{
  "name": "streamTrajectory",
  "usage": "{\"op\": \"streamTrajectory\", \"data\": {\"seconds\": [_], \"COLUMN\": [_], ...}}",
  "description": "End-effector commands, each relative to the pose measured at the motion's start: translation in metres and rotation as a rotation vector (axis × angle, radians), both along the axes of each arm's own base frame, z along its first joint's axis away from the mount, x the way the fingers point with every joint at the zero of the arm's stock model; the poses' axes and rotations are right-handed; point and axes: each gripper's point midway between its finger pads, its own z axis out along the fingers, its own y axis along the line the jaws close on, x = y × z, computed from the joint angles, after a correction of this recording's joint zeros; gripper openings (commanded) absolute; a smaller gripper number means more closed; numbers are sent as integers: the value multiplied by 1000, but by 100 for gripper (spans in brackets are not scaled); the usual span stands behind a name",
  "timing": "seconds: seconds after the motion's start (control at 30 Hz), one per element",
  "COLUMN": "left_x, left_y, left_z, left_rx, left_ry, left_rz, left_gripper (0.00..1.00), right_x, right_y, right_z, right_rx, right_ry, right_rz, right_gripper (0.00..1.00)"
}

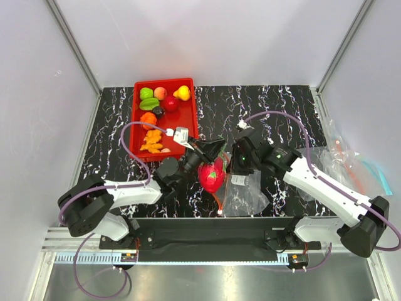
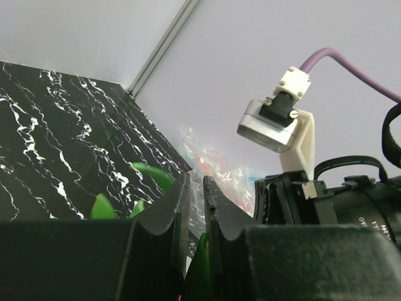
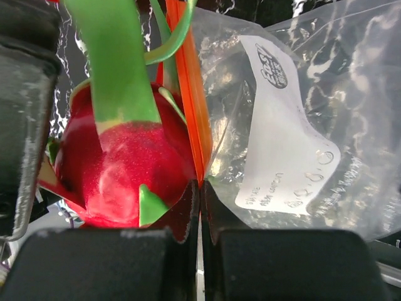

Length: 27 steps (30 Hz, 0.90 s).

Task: Place the food in the zip-top bag and seal the zipper
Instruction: Place the fake fruit in the zipper food storage bag.

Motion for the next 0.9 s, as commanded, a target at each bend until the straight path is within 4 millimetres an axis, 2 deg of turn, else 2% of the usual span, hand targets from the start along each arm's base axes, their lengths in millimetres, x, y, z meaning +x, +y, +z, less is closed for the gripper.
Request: {"op": "streamTrajectory", "data": {"seconds": [0.0, 0.07, 0.23, 0.27, 0.33, 0.47, 0.53, 0.57, 0.6, 0.73, 0.87], "left_x": [-1, -3, -6, -8, -7, -9, -3, 0, 3, 8, 5], "left_y": [11, 13, 18, 20, 23, 37, 44, 47, 48, 53, 47], "left_z": [30, 20, 20, 26, 26, 43, 47, 41, 50, 44, 36], "left_rx": [-93, -92, -107, -111, -89, -62, -21, 28, 31, 67, 35], "left_ry": [-69, -56, -55, -63, -69, -99, -101, -77, -77, -69, -65], "left_rz": [39, 37, 35, 37, 53, 98, 147, 163, 177, 182, 148], "left_gripper": [0, 0, 0, 0, 0, 0, 0, 0, 0, 0, 0], "right_x": [-1, 0, 1, 1, 2, 3, 7, 8, 9, 15, 17], "right_y": [18, 24, 23, 22, 22, 18, 15, 15, 15, 19, 29], "right_z": [10, 14, 17, 14, 20, 26, 28, 30, 32, 40, 47], "right_rx": [128, 179, 235, 237, 270, 291, 280, 282, 285, 321, 376], "right_ry": [-5, -16, -28, -27, -41, -56, -70, -75, -77, -94, -85], "right_rz": [19, 10, -39, -48, -67, -95, -116, -119, -119, -131, -118], "right_gripper": [0, 0, 0, 0, 0, 0, 0, 0, 0, 0, 0]}}
